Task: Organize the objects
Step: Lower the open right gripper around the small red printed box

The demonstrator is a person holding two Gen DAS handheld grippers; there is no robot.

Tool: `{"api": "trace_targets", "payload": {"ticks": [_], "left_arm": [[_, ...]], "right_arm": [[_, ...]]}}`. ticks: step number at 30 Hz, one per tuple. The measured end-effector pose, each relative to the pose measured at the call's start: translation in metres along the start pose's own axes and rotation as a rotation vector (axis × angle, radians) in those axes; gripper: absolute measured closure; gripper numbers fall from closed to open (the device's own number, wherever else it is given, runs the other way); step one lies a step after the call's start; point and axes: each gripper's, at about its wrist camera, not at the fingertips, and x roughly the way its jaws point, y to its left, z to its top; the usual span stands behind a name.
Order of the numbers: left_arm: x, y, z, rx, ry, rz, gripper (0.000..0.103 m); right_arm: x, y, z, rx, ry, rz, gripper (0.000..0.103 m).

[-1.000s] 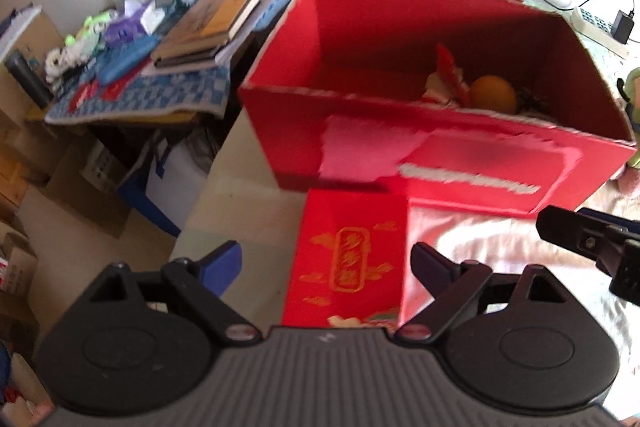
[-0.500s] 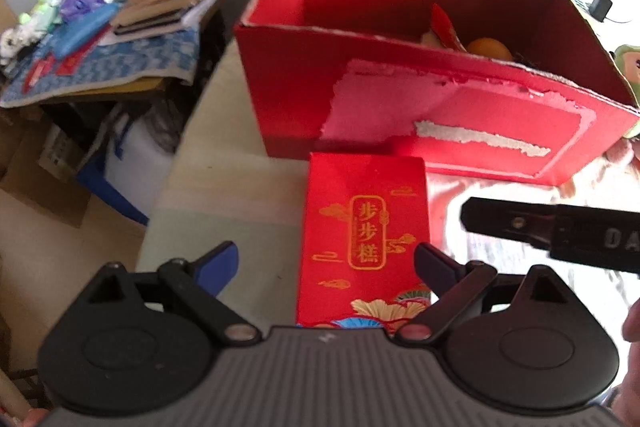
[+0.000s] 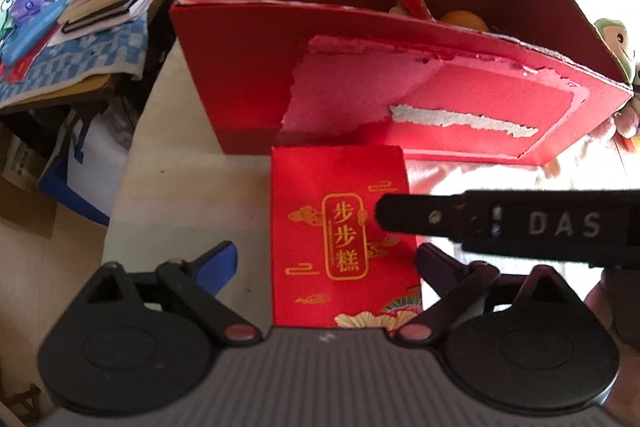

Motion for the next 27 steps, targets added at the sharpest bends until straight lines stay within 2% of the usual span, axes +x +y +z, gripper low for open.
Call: {"api": "trace_targets", "payload": {"ticks": [5,10,16,27], "left_arm": [[0.003,0.001,0.001,0.006,0.006,-0.020,0.005],[-0.001,0.001,0.002,0.027,0.002,-0.054,0.017],[-0.003,-0.002,0.001,0.047,-0.003,-0.064,0.023],[-0.016,-0.022,0.000,0.117,-0.012,-0.078,0.026]], "right_arm": [[0.007,0.002,-0.001,0.001,0.029,0.015,0.060],[0.010,0.003,0.001,0.004,0.030,-0.002,0.060],[0.011,0.000,0.001,0.011,0.038,-0.006,0.059],[-0.002,-0.003,0.001,-0.006,0.028,0.002,0.062]]}}
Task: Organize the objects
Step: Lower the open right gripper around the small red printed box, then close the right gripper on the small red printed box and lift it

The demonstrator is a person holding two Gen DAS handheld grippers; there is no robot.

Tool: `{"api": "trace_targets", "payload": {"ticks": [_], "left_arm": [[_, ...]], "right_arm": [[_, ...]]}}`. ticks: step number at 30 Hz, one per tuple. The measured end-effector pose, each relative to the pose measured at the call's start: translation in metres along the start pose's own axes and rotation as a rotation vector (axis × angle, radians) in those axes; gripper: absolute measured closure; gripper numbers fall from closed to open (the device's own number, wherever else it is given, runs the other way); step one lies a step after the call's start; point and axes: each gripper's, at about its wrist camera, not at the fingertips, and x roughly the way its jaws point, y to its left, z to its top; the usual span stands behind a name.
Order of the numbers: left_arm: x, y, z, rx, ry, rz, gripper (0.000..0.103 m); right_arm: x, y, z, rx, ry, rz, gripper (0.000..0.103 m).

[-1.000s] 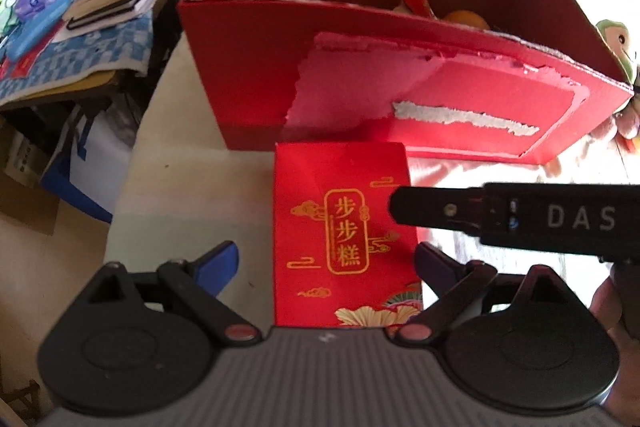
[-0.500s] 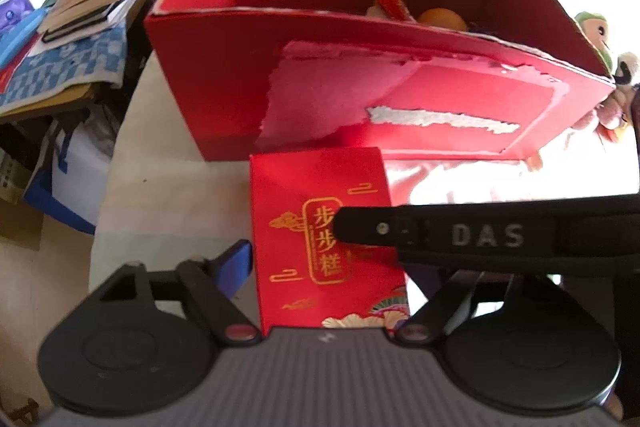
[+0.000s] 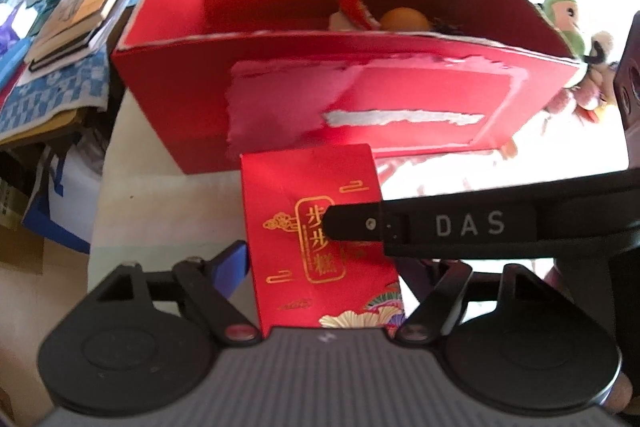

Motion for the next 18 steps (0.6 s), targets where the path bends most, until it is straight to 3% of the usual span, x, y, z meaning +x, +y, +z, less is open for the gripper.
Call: {"api": "trace_targets", "payload": {"ticks": [7,18], "left_arm": [[-0.005,-0.037,0.003,0.090,0.008,-0.045,0.027],[-0.006,-0.136,0.010,0.336,-0.005,-0.144,0.027]], "right_arm": [[-0.024,-0.017,-0.004,0.022,-0.041,-0.028,0.062],[-0.098,-0.078,-0.025,0.169,-0.167,-0.099,0.062]]}}
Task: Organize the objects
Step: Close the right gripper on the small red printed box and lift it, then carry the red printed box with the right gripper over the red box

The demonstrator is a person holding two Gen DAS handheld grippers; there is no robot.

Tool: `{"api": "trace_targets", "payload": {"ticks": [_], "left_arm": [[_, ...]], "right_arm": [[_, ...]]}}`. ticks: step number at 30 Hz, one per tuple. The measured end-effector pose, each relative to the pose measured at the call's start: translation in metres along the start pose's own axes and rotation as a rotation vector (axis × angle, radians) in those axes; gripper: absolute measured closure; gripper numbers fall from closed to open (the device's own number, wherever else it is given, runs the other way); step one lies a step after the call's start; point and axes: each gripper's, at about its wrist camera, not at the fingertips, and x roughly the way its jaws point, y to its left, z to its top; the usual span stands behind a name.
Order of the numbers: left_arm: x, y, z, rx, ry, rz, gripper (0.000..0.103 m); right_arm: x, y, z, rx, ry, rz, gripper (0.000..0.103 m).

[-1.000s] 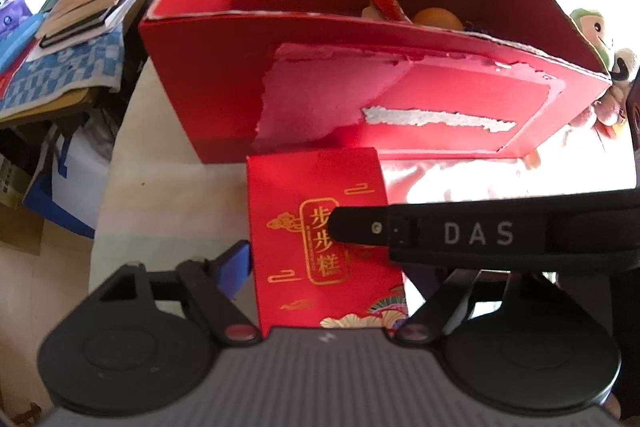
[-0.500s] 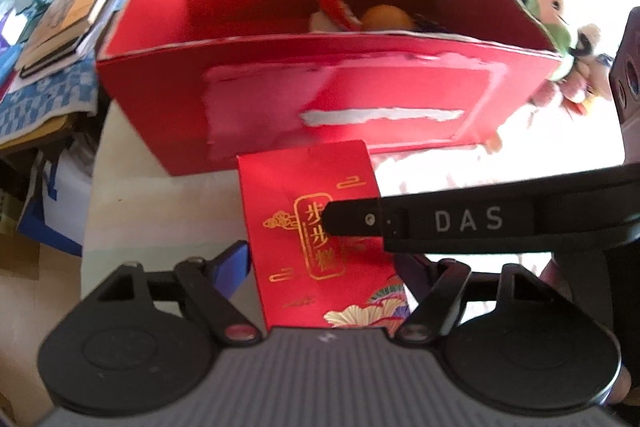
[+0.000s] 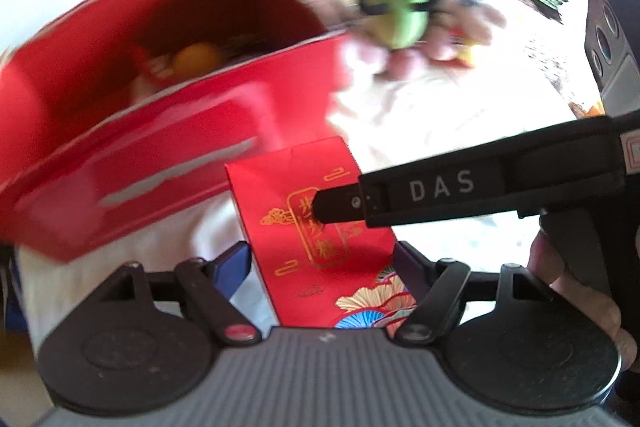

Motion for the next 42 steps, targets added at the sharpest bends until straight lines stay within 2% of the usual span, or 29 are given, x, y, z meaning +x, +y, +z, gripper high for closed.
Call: {"api": "trace_targets", "payload": {"ticks": [5,10,18,23,28,34,42], "left_arm": [[0.001,-0.044,0.022,0.113,-0.034,-0.041,0.027],[-0.007,-0.070,0.043,0.185,-0.090,-0.074,0.027],[-0.032,-0.075,0.078,0.191,-0.210,-0.060,0.027],[-0.058,-0.051,0.097,0.167,-0.296,-0.015,0.027],[-0.076,-0.012,0.108,0.108,-0.345,0.046,0.027],[-0.082,0.040,0.110,0.012,-0.349,0.089,0.027],[-0.082,0.095,0.097,-0.070,-0.320,0.139,0.027]], "right_arm": [[-0.036,-0.032,0.000,0.091,-0.090,-0.025,0.062],[-0.070,-0.053,0.004,0.148,-0.191,-0.034,0.062],[-0.099,-0.041,0.028,0.102,-0.312,-0.021,0.062],[-0.100,-0.013,0.053,0.041,-0.358,0.026,0.062],[-0.083,0.022,0.082,-0.041,-0.353,0.081,0.062],[-0.052,0.060,0.100,-0.111,-0.322,0.118,0.062],[-0.006,0.099,0.104,-0.149,-0.259,0.156,0.063]]}}
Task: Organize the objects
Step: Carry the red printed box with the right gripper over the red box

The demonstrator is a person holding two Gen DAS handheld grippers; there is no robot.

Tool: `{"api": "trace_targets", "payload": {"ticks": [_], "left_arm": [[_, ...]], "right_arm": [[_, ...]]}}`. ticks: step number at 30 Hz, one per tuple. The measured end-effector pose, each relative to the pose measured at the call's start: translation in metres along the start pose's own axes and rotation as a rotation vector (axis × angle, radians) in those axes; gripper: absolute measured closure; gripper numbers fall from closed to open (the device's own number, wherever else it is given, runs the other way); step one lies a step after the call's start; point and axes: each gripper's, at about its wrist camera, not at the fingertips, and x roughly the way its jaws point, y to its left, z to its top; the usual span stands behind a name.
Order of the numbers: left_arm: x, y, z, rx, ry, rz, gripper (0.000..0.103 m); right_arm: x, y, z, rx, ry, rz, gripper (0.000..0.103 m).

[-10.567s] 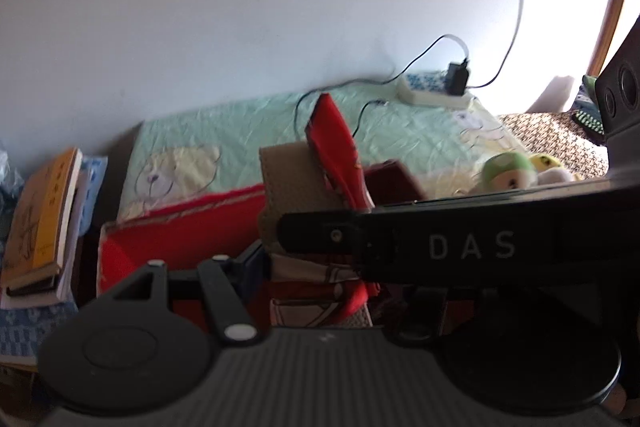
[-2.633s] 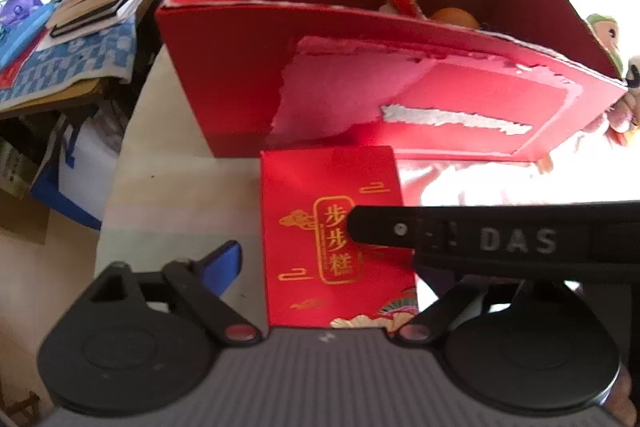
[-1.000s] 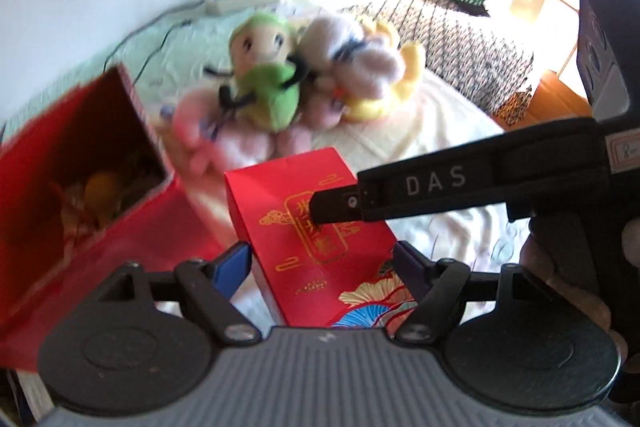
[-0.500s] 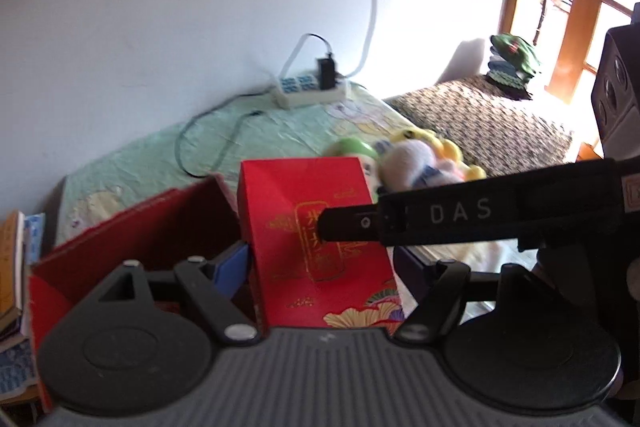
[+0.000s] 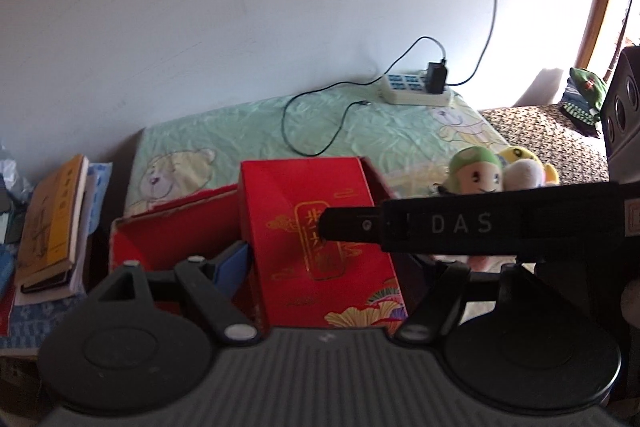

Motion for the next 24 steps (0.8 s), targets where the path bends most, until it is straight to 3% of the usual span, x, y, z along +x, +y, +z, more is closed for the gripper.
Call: {"api": "trace_targets", "payload": {"ticks": [17,24], "left_arm": [[0.030,0.060,-0.009,-0.051,0.060,0.050,0.027],[0.066,0.083,-0.016,-0.088,0.143,0.070,0.028]], "right_arm": [[0.067,0.023,-0.003,-0.008,0.072,0.002,0.063],[0.109,0.017,-0.004,0.010,0.157,-0.012,0.063]]}}
